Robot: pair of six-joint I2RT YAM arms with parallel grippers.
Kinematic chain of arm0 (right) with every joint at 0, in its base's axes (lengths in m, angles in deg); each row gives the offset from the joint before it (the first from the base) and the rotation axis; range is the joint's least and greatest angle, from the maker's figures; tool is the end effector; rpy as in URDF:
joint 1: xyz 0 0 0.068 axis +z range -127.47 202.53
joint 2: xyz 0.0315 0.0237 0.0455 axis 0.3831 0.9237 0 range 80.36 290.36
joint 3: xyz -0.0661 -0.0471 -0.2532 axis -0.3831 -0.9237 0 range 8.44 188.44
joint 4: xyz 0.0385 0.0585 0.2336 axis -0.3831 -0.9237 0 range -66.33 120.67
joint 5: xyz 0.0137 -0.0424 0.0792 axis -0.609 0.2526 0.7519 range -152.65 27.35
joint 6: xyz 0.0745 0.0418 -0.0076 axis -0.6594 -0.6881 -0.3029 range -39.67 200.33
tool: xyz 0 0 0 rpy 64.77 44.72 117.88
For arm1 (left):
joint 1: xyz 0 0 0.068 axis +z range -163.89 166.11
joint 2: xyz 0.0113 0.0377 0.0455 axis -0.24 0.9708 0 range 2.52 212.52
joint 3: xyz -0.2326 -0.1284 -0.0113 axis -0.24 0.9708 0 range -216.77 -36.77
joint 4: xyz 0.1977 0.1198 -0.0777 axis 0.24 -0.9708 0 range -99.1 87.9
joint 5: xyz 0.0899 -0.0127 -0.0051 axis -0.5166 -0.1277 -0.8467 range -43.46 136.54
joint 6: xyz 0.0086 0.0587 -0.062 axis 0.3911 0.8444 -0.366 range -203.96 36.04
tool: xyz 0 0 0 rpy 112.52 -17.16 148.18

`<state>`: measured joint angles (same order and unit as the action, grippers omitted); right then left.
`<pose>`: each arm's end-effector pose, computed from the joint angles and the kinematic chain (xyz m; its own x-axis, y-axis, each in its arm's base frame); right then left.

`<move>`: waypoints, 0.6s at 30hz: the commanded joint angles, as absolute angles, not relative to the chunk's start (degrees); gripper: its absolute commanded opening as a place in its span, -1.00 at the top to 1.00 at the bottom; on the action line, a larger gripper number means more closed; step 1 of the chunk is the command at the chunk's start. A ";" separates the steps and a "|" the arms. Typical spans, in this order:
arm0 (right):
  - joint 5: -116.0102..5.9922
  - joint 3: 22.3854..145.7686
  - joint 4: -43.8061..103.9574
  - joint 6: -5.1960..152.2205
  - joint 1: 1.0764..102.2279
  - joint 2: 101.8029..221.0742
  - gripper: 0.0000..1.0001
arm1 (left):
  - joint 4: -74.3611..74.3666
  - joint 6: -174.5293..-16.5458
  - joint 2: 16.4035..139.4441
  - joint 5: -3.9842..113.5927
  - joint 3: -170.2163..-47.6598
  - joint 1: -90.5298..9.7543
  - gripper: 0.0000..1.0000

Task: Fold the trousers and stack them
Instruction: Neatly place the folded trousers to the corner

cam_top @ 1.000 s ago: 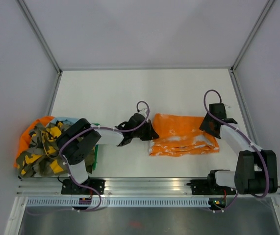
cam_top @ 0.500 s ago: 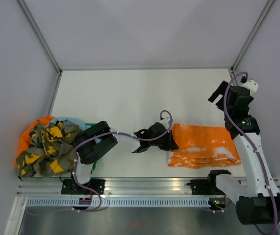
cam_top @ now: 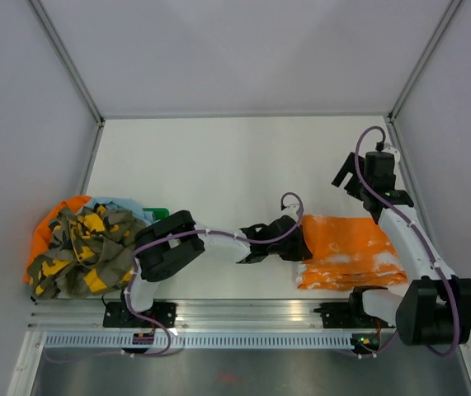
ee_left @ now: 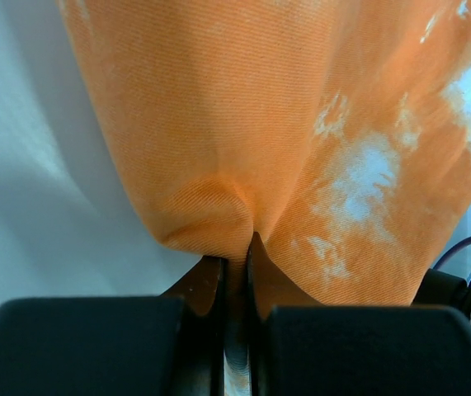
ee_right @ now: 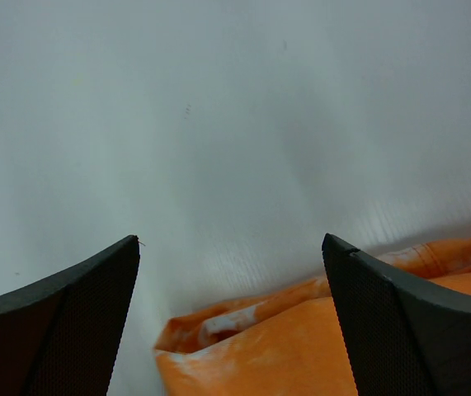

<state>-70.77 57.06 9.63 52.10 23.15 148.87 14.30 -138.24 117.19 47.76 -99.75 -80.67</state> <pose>0.2715 -0.0077 0.2345 -0.5319 0.4624 -0.7094 0.3943 0.8766 0.2757 0.1707 -0.4018 0.1202 -0.8845 0.0030 -0.4665 0.3555 0.6519 -0.6699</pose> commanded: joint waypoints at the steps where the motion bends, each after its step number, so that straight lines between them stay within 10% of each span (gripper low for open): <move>1: -66.26 63.97 13.62 52.46 23.23 144.53 -0.96 | 13.99 -141.01 120.54 49.96 -105.74 -83.15 0.95; 18: -71.62 63.29 13.97 55.19 23.14 142.76 -0.96 | 12.31 -131.77 125.48 55.85 -110.86 -83.67 0.95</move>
